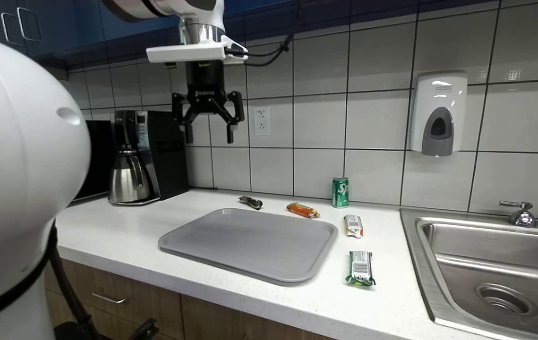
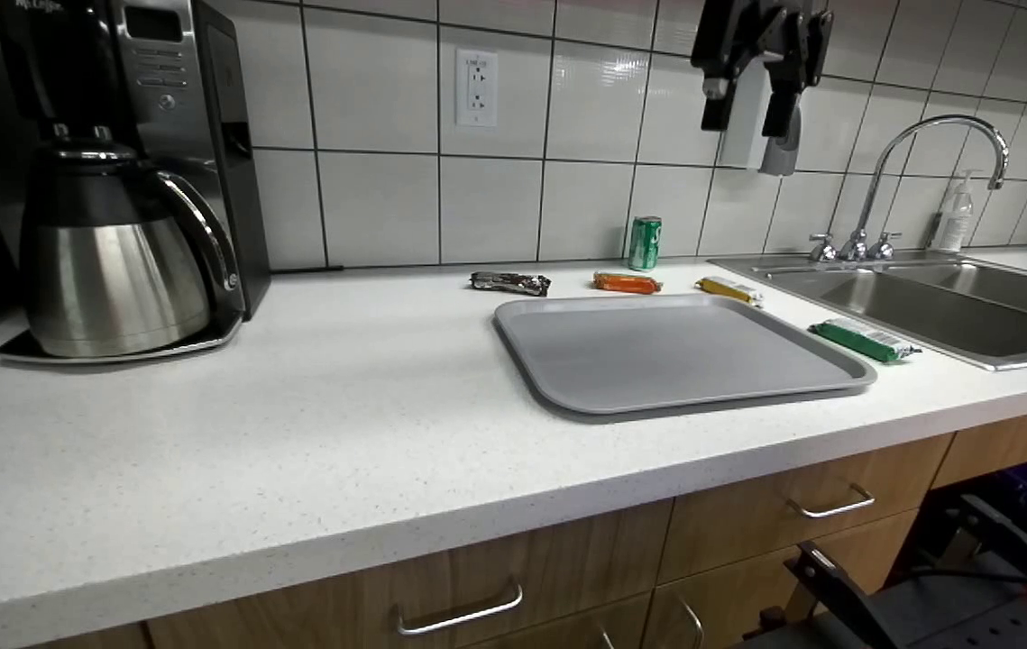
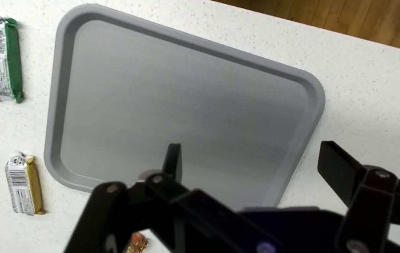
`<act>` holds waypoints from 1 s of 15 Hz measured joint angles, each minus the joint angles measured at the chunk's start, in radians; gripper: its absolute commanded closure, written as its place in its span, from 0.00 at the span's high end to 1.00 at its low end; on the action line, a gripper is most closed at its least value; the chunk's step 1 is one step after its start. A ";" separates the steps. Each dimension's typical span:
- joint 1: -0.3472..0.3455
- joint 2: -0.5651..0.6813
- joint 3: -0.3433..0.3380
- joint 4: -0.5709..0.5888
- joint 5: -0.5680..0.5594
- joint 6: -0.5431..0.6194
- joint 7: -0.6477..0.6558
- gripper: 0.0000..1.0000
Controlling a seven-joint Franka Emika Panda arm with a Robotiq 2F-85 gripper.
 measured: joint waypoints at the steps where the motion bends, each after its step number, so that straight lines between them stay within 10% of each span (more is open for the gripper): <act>1: 0.000 0.009 0.003 -0.015 -0.008 0.010 0.000 1.00; 15: -0.016 0.264 -0.006 -0.005 -0.110 0.171 0.001 1.00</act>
